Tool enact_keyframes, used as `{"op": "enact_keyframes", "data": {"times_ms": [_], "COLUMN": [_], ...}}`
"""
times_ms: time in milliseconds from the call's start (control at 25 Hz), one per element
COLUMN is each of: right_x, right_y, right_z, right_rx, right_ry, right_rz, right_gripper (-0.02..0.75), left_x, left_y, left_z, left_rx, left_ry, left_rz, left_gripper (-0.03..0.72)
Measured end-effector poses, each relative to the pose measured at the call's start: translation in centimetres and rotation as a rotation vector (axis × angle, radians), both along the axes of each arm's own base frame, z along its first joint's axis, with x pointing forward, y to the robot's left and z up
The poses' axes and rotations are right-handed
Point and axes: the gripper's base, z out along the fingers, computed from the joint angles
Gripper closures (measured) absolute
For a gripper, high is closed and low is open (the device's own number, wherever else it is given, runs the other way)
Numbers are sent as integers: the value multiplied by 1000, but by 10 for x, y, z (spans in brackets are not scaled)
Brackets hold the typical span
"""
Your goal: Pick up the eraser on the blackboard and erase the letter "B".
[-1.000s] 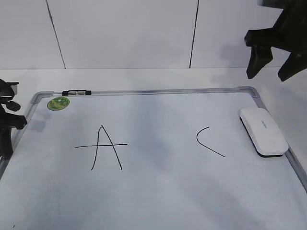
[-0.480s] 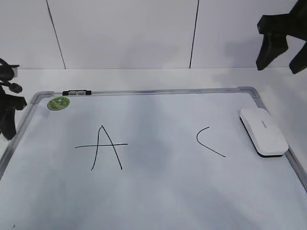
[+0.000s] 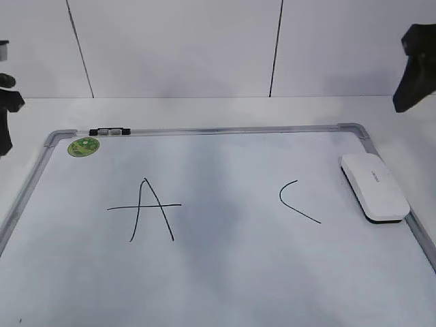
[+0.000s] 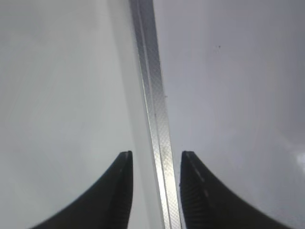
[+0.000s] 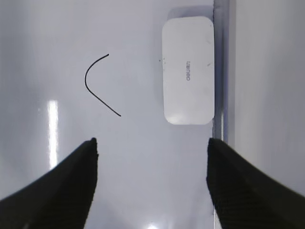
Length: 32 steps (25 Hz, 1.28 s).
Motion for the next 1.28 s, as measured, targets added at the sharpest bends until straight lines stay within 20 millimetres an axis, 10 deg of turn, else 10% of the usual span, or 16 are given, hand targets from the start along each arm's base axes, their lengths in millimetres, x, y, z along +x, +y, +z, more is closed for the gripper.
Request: {"op": "enact_keyframes", "data": {"times_ms": [880,1280], "right_x": [-148,-212], "right_y": [-26,-36], "right_z": [23,21], "right_rx": [-120,-142], "right_ry": [-231,-384], "right_rz": [50,34], "right_gripper": [168,168], "left_x": [-142,-236], "left_y": [1,2], "left_z": [190,169], "left_rx": [-37,-47], "left_ry": [-577,-616], "left_rz": [-3,-8], "left_gripper": [454,454]}}
